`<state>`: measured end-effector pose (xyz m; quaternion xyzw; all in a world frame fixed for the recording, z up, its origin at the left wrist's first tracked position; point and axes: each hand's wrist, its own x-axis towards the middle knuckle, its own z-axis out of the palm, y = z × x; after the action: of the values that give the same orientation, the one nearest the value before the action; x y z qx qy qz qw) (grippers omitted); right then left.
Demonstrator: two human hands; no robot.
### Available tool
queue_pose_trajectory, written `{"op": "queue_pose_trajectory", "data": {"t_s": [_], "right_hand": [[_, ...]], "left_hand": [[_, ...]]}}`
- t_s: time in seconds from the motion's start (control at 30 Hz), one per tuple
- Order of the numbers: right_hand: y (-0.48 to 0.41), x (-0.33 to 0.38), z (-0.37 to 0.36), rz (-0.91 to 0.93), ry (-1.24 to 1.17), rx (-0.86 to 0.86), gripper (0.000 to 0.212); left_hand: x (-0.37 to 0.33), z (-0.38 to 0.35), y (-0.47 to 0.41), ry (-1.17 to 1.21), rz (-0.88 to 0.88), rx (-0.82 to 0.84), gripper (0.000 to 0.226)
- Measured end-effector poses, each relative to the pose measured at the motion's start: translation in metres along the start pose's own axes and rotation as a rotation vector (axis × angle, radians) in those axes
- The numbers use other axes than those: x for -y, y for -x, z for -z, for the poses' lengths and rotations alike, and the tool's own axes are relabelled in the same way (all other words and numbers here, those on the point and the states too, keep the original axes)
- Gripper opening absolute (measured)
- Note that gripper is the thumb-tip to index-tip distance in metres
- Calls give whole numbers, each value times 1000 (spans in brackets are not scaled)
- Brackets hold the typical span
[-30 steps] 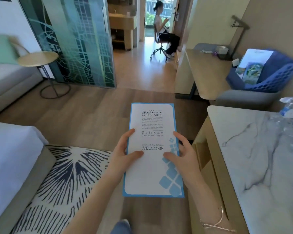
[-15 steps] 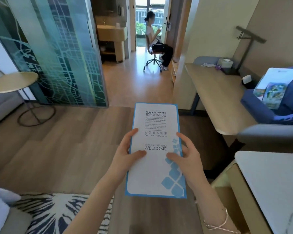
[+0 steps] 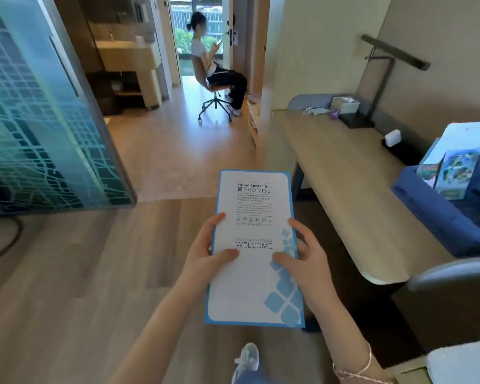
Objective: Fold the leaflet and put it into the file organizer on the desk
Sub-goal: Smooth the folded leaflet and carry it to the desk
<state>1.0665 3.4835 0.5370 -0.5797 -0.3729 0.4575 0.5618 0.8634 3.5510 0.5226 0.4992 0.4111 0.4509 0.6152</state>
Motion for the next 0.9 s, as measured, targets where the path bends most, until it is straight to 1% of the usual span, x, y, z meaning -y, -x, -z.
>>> {"op": "queue_pose_trajectory", "data": {"t_s": [0.23, 0.43, 0.57, 0.73, 0.9], "right_hand": [[-143, 31, 36, 41, -94, -157, 70], [-218, 38, 76, 53, -103, -329, 71], [-256, 32, 107, 31, -79, -489, 72], [-303, 30, 143, 64, -69, -738, 72], [-337, 46, 176, 129, -68, -994, 71]], "left_hand": [[-30, -56, -166, -45, 18, 128, 79], [-26, -110, -272, -71, 66, 289, 73], [-9, -151, -337, -94, 116, 426, 73], [1, -214, -416, -104, 146, 659, 72], [-14, -291, -486, -159, 87, 942, 74]]}}
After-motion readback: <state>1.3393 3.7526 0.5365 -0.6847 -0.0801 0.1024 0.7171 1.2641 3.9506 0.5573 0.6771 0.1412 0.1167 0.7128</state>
